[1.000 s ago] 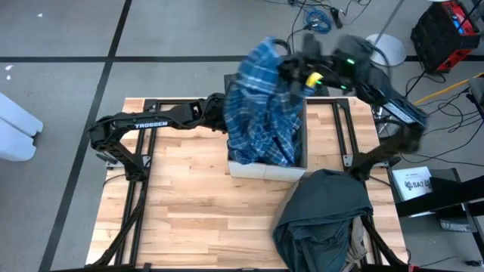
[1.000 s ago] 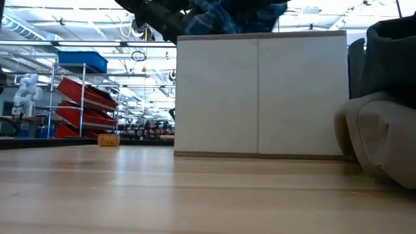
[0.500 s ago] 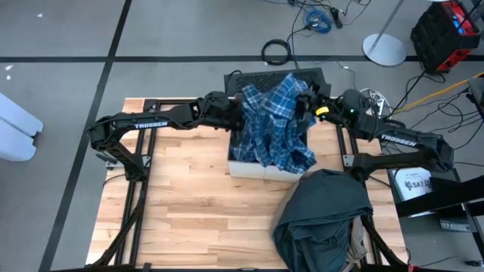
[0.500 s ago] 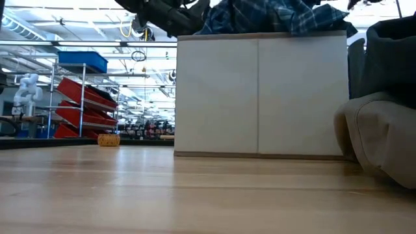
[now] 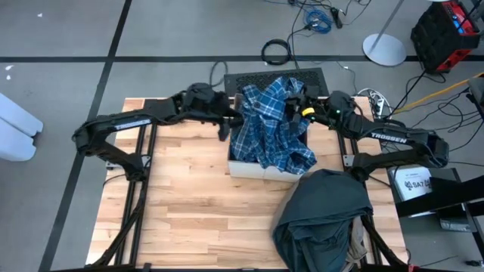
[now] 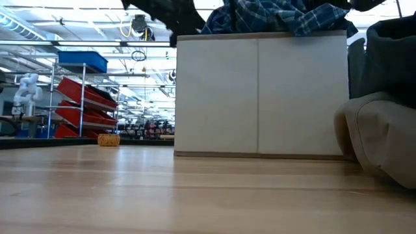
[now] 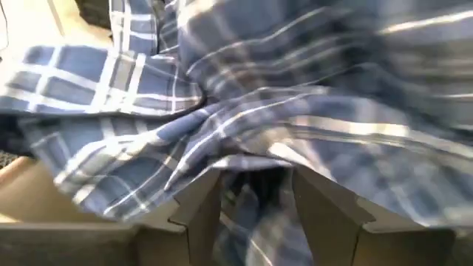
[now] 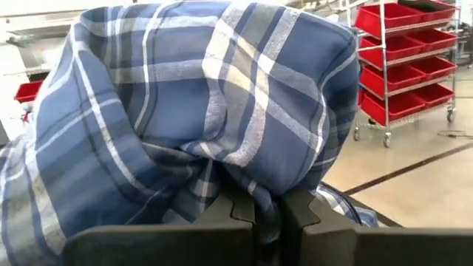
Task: Sort clothes
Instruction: Put the blue plaid shirt into the laundry organizer
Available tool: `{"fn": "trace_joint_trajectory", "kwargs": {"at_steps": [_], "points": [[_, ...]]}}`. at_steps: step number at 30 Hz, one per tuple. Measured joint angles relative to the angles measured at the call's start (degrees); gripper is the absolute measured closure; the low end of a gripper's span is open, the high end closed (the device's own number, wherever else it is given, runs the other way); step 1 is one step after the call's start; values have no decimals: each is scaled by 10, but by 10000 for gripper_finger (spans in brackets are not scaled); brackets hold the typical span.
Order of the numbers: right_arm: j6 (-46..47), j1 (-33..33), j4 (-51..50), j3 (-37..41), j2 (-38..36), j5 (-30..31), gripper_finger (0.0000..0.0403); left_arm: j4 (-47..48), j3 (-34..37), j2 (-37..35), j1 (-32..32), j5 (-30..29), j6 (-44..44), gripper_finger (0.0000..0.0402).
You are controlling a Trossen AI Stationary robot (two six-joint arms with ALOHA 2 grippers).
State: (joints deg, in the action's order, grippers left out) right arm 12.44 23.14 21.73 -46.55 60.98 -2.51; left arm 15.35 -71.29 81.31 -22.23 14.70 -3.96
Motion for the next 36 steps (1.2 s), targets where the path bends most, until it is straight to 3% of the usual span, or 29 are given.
{"fn": "trace_joint_trajectory", "kwargs": {"at_steps": [13, 22, 36], "points": [[4, -25, 22, -1, 143, 99, 397, 120, 0, -171, -10, -15, 14, 224], [15, -54, 14, -1, 249, 152, 397, 148, 6, -201, 11, -15, 30, 223], [-10, -76, -246, -30, 267, 151, 398, 104, 90, -187, 20, -16, 30, 223]]}}
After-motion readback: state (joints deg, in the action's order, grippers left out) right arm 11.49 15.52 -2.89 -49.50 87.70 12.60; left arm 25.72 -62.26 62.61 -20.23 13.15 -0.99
